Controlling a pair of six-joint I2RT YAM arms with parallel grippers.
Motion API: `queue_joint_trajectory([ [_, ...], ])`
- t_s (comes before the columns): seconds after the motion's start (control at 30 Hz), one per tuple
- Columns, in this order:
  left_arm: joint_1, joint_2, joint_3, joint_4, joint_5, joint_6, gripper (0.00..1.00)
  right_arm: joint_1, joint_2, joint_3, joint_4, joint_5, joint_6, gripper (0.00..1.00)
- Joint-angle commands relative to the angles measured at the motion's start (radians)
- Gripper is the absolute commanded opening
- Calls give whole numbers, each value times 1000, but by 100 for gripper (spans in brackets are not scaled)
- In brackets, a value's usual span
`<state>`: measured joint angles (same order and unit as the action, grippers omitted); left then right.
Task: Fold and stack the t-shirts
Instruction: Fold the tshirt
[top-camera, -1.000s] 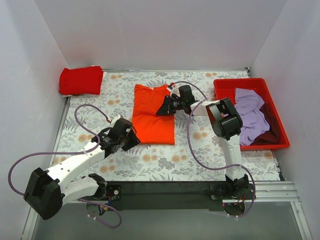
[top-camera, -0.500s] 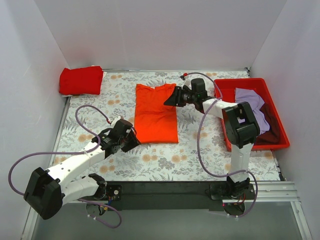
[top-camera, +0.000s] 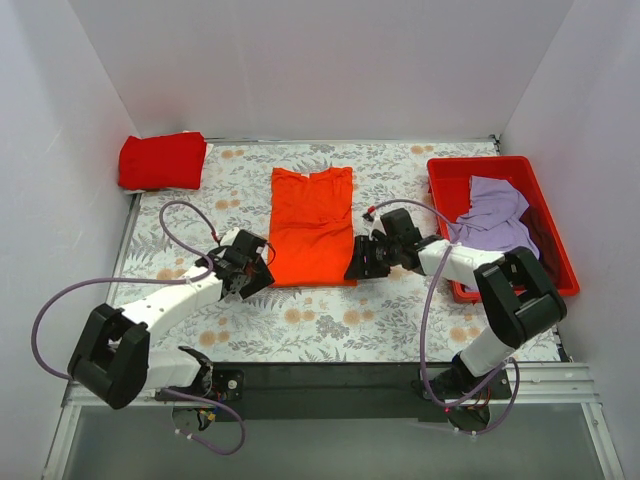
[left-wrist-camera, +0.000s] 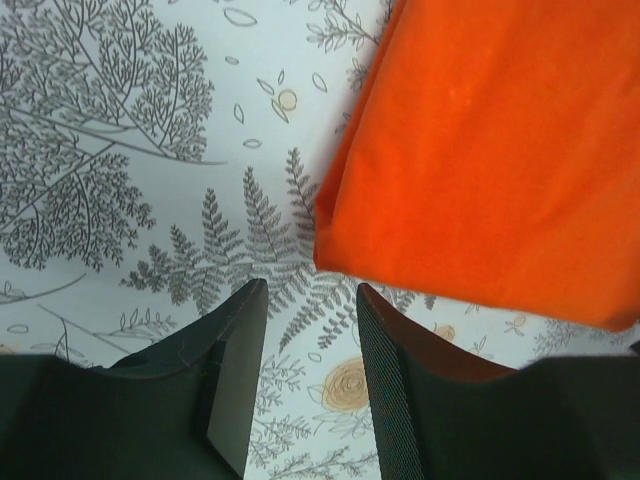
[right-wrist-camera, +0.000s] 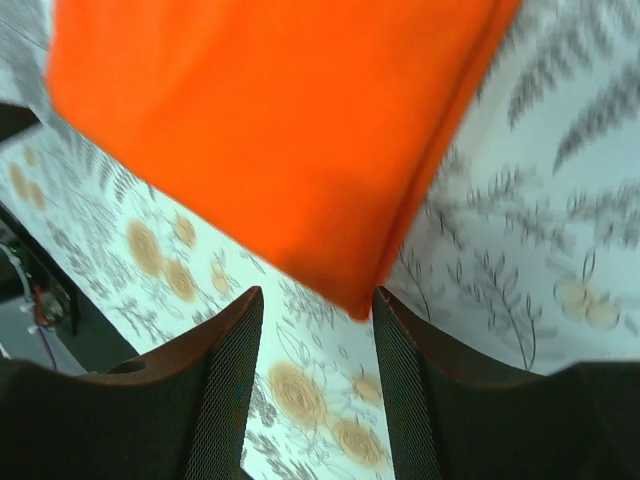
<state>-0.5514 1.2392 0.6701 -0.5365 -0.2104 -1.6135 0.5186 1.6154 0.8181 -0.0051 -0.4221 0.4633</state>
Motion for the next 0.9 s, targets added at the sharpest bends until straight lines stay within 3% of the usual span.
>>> queue_joint_trajectory([
  [0.0, 27, 49, 45, 68, -12, 40, 40, 24, -83, -63, -44, 80, -14, 54],
  [0.4, 31, 220, 42, 144, 65, 37, 38, 66, -155, -117, -45, 129, 9, 56],
  [0.53, 31, 197, -16, 129, 117, 11, 24, 84, -160, -109, -71, 166, 11, 56],
  [0.57, 30, 184, -30, 122, 127, 6, 16, 87, -160, -97, -81, 178, 12, 56],
  [0.63, 27, 161, -76, 107, 149, -11, 9, 106, -160, -85, -104, 226, 15, 56],
  [0.73, 4, 62, -134, 78, 166, -52, 0, 132, -164, -71, -125, 266, 20, 56],
  [0.87, -41, -26, -184, 53, 195, -101, 0, 159, -155, -51, -156, 304, 32, 56],
])
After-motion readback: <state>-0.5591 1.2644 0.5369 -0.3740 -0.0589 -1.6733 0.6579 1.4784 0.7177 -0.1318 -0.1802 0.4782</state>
